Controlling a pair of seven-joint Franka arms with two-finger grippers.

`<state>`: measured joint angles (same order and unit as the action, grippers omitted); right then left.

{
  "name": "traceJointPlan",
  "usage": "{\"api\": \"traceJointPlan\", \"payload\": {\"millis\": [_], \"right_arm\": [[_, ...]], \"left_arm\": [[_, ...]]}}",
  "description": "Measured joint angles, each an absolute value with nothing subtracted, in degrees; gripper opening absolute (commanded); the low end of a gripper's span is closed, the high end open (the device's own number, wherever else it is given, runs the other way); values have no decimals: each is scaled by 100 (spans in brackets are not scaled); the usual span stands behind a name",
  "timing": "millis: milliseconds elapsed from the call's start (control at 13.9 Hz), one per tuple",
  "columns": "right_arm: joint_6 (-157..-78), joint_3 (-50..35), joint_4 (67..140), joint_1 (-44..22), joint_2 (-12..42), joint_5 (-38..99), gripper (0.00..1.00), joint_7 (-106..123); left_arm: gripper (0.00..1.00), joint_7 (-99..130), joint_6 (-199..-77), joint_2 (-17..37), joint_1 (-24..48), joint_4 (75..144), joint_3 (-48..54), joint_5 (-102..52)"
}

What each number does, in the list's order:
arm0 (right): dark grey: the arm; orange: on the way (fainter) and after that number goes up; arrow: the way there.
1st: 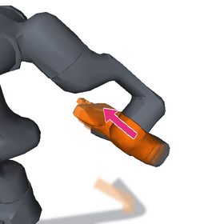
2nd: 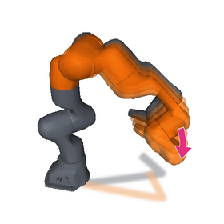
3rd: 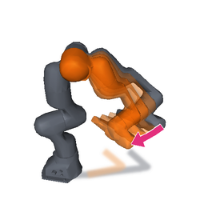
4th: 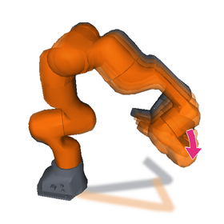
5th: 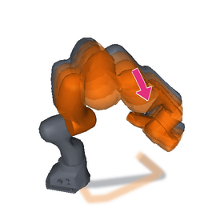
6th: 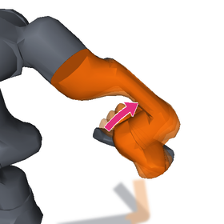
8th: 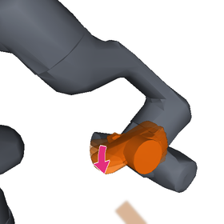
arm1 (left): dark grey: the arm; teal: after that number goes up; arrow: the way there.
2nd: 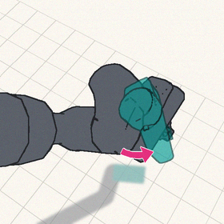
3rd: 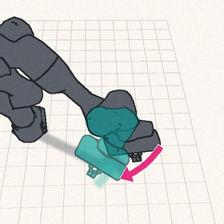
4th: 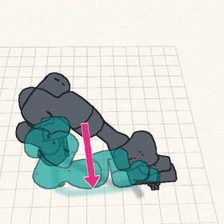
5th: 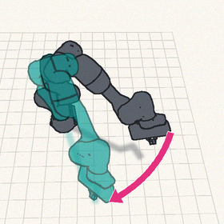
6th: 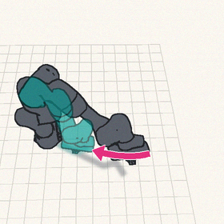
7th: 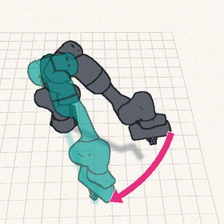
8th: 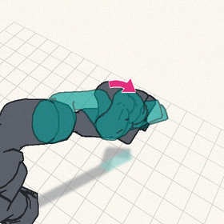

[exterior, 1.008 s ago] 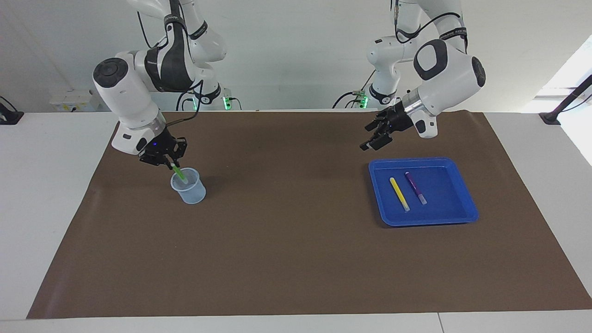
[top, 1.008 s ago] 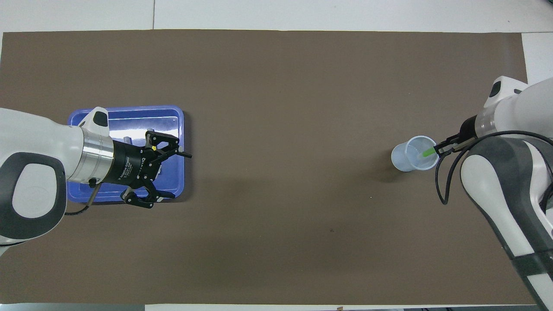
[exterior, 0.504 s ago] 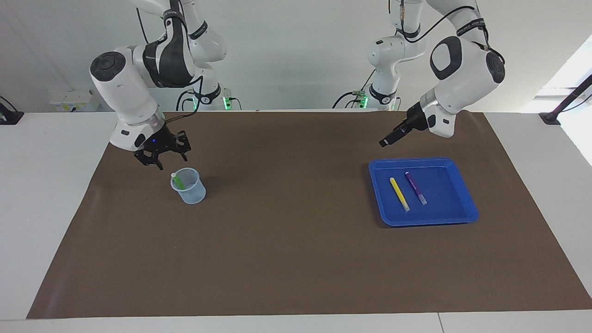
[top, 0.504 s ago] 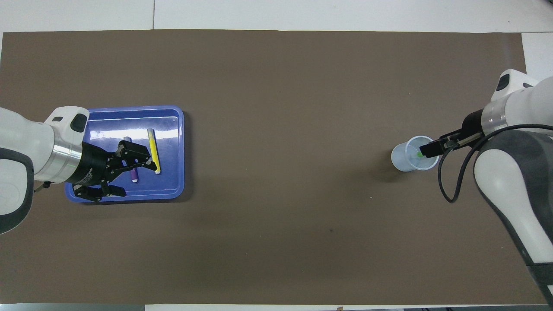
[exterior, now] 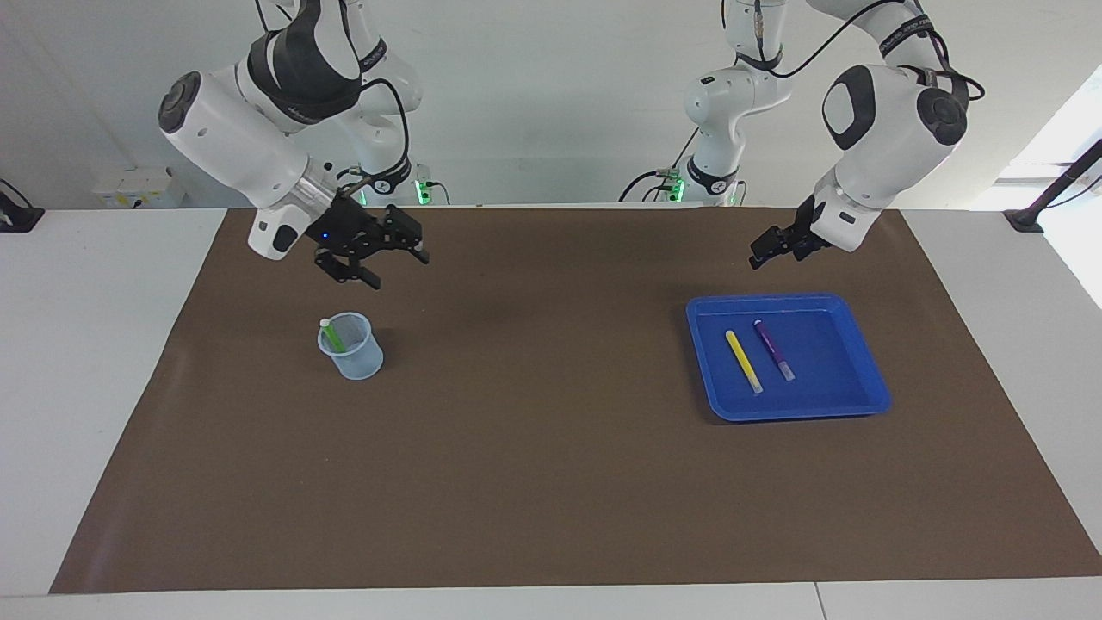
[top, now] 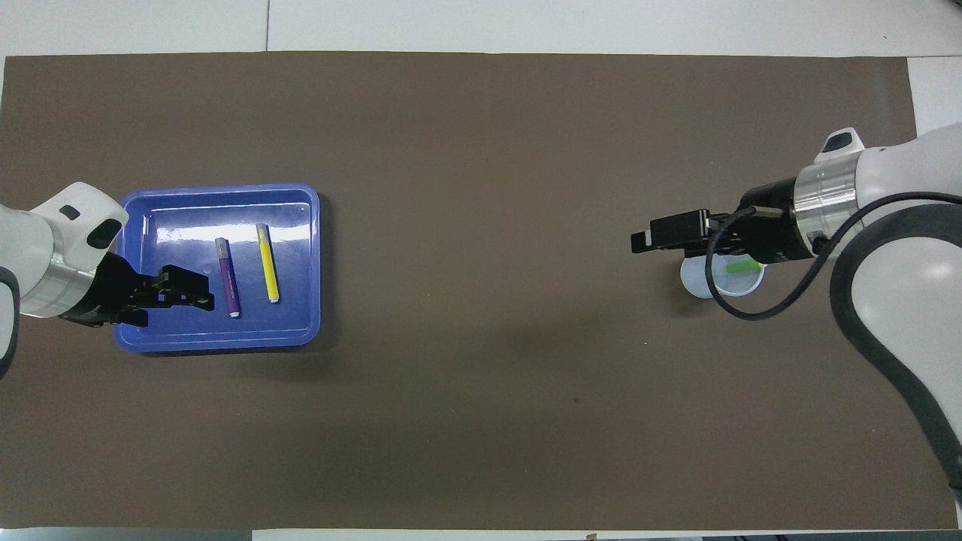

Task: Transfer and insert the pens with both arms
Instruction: 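Grasp the purple pen with the left gripper while the right gripper returns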

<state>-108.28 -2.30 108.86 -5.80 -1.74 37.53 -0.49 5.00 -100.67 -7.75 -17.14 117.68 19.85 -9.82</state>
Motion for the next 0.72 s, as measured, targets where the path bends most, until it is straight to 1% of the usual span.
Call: {"api": "traceJointPlan", "payload": {"millis": [144,288,432,720], "right_arm": [[-11187,-245,10890,-939,-173,4216,100,-963],[-11443,-251,10898,-1204,-170,4635,100,-1690],[-11685,-251,10912,-1424,-169,4953,100,-2151],[-12658,-252,11102,-2088,-163,5166,100,-2633]], "left_arm": [[100,229,-10200,-740,-1726,11769,1992,-647],[100,166,-10531,-594,-1713,11782,2017,-443],[100,149,-10930,-339,-1696,11813,2022,-356],[100,137,-11813,358,-1698,11873,2019,56]]}}
